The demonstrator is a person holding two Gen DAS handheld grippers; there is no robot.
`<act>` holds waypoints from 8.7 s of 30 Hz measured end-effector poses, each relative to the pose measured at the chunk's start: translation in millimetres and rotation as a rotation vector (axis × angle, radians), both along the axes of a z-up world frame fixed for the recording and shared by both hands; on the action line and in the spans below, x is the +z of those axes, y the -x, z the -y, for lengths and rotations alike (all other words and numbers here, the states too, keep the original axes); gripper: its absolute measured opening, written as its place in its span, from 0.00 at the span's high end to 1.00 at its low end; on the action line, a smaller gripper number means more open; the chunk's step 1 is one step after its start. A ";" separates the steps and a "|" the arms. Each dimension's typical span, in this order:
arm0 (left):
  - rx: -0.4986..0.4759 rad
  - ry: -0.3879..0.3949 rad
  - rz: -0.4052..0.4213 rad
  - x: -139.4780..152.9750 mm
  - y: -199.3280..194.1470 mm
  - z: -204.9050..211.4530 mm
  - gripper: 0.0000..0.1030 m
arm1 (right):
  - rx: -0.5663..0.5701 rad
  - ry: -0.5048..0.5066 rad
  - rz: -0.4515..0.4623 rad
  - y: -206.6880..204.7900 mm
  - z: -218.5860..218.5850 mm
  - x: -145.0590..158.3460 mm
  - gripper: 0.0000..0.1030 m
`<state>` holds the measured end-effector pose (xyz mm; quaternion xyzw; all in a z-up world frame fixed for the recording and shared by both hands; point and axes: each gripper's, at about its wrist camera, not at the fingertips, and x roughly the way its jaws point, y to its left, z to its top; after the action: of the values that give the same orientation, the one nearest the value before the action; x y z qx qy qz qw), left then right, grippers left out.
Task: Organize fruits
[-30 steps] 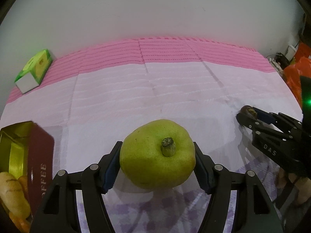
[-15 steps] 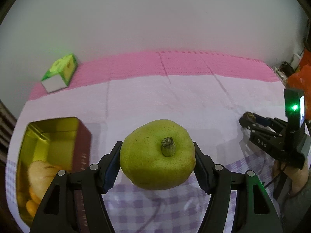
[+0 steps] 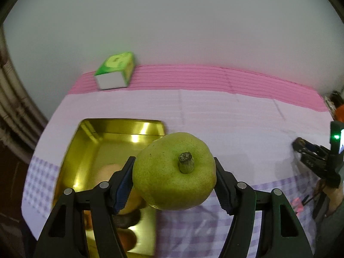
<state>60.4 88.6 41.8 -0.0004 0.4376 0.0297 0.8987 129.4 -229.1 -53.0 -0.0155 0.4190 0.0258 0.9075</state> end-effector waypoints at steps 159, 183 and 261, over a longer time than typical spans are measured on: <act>0.389 0.020 -0.082 8.3 106.5 -164.8 0.19 | 0.743 0.054 -0.091 98.7 -344.0 38.0 0.64; 0.325 -0.020 -0.113 2.0 104.3 -140.3 0.19 | 0.582 0.019 -0.031 129.0 -311.5 75.3 0.07; 0.298 -0.028 -0.129 -3.7 102.4 -128.7 0.19 | 0.581 0.027 -0.126 140.5 -309.1 53.7 0.01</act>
<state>-42.0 217.2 38.1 -0.0507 0.4888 0.1689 0.8544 -11.0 80.0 0.7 -0.1452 0.4527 0.2799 0.8341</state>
